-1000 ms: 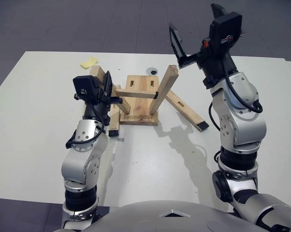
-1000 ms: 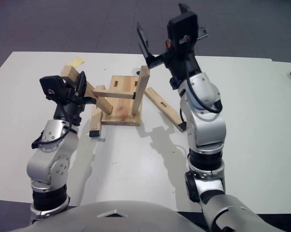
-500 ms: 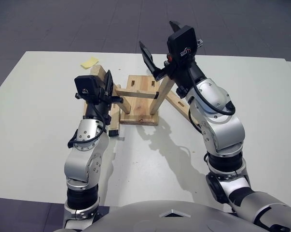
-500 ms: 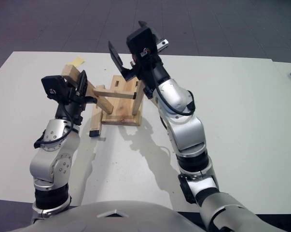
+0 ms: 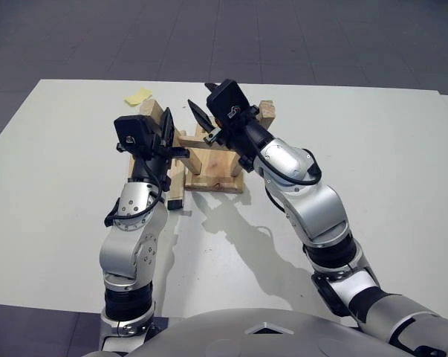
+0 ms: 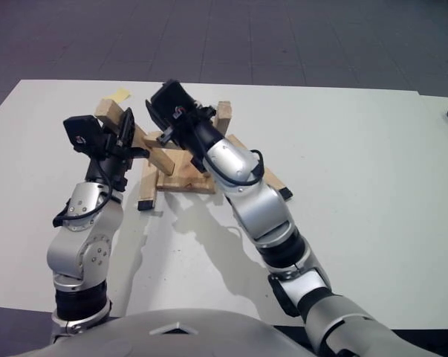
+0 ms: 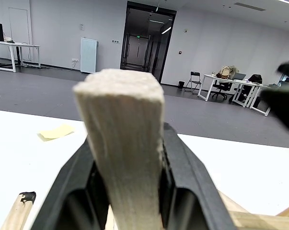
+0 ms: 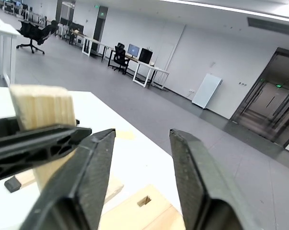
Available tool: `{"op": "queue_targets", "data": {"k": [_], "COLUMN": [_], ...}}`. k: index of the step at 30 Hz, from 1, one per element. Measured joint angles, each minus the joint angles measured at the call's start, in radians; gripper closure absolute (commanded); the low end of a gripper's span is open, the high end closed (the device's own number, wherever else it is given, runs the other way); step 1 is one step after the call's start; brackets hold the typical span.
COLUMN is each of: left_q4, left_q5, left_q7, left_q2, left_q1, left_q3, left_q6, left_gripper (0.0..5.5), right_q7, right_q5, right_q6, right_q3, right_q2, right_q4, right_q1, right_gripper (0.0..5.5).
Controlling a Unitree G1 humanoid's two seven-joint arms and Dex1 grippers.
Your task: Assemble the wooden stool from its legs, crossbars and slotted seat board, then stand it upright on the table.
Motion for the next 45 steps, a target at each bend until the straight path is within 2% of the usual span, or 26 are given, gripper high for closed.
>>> {"op": "queue_targets", "data": {"k": [9,19,21,25,31,36,38,40,45], "left_q4": [0.008,0.022,0.023,0.025,0.027,0.027,0.027,0.027,0.027], "left_q5": [0.002,0.002,0.002,0.003,0.001,0.0,0.001,0.002,0.005], "left_q7": [-0.002,-0.01,-0.011,-0.012,-0.02,-0.03,-0.03,-0.03,-0.029], "left_q2": [-0.005,-0.005,-0.005,-0.006,-0.017,-0.024,-0.024,-0.024,-0.023], "left_q1": [-0.007,-0.02,-0.022,-0.023,-0.026,-0.027,-0.027,-0.027,-0.026], "left_q3": [0.0,-0.002,-0.005,-0.011,-0.055,-0.068,-0.068,-0.063,-0.06], "left_q6": [0.0,0.0,0.0,0.0,0.002,0.006,0.006,0.007,0.007], "left_gripper": [4.45,4.45,4.45,4.45,4.45,4.45,4.45,4.45,4.45], "right_q7": [0.0,0.024,0.034,0.017,-0.053,-0.151,-0.182,-0.211,-0.167], "right_q5": [-0.016,0.021,0.06,0.256,0.518,0.705,0.665,0.558,0.311], "right_q6": [-0.012,0.01,0.036,0.166,0.303,0.34,0.327,0.271,0.105], "right_q3": [0.031,0.008,-0.033,-0.238,-0.429,-0.525,-0.478,-0.376,-0.15], "right_q2": [0.025,0.061,0.08,0.213,0.217,0.217,0.213,0.193,0.008], "right_q4": [0.081,0.123,0.107,0.083,0.085,0.083,0.071,0.024,-0.002], "right_q1": [0.012,0.05,0.052,0.057,0.057,0.056,0.057,0.056,-0.001], "right_gripper": [5.49,5.5,5.5,5.5,5.5,5.5,5.5,5.5,5.5]}}
